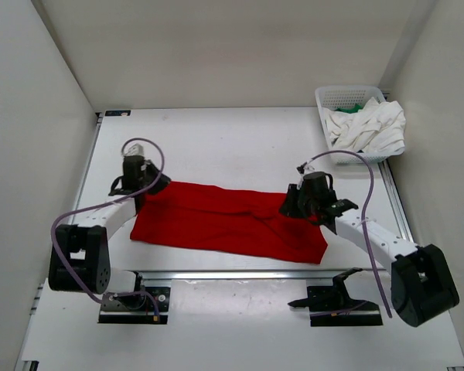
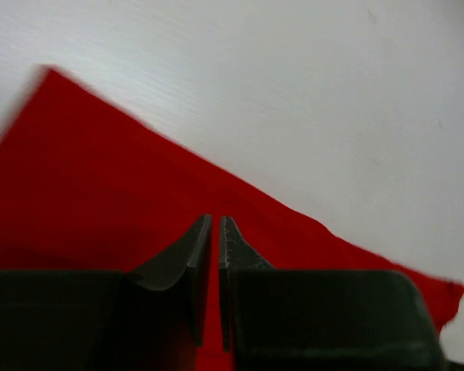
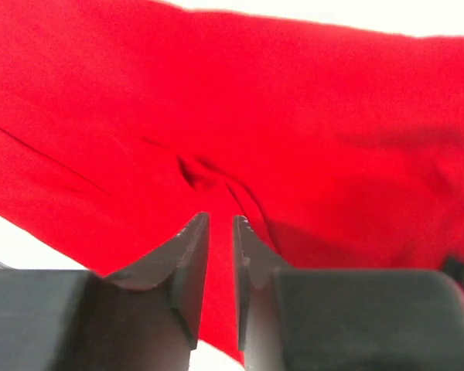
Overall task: Fold and stack the t-shirts
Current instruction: Fold the other side of the tshirt into a rectangle
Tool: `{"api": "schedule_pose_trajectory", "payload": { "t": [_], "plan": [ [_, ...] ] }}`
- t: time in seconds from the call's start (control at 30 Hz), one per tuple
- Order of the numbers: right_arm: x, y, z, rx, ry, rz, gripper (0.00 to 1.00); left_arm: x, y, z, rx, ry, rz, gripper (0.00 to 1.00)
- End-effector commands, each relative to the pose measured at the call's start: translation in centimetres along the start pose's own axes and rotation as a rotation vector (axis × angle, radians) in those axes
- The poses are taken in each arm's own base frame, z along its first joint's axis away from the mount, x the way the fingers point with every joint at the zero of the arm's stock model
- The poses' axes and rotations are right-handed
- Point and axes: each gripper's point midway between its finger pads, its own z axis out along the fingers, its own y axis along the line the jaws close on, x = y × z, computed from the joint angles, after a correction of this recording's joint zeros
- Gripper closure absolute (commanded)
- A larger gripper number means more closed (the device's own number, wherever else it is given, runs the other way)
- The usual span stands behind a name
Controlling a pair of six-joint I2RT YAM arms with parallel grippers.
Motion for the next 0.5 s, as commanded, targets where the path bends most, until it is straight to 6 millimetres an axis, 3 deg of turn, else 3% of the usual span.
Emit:
{"api": "schedule_pose_trajectory", "payload": {
  "t": [0.0, 0.07, 0.2, 0.37, 0.4, 0.43, 0.47],
  "plan": [
    [-5.5, 3.7, 1.3, -0.123, -0.145, -0.080, 0.79, -4.0, 5.1, -2.2, -0.038, -0.152, -0.219, 0.80],
    [-5.3, 3.4, 2.3, -0.109, -0.127, -0.095, 0.76, -4.5, 4.5, -2.1, -0.022, -0.166, -0.205, 0.79],
    [-5.5, 3.3, 4.2, -0.117, -0.100, -0.099, 0.77, -2.3, 3.4, 0.0, 0.009, -0.058, -0.222, 0.81],
    [-3.9, 3.7, 5.8, -0.133, -0.016, -0.114, 0.90, 0.8, 3.0, 0.8, 0.070, 0.009, -0.261, 0.84],
    [-3.3, 3.7, 5.9, -0.134, 0.002, -0.124, 0.98, 1.4, 2.0, 0.7, 0.085, 0.016, -0.230, 0.84],
    [-3.2, 4.2, 5.8, -0.149, 0.002, -0.135, 1.00, 2.0, 1.5, 0.6, 0.086, 0.018, -0.201, 0.83],
    [-1.9, 4.3, 5.5, -0.145, 0.038, -0.143, 1.00, 2.3, 0.9, 0.4, 0.097, 0.018, -0.186, 0.83]
  ]
}}
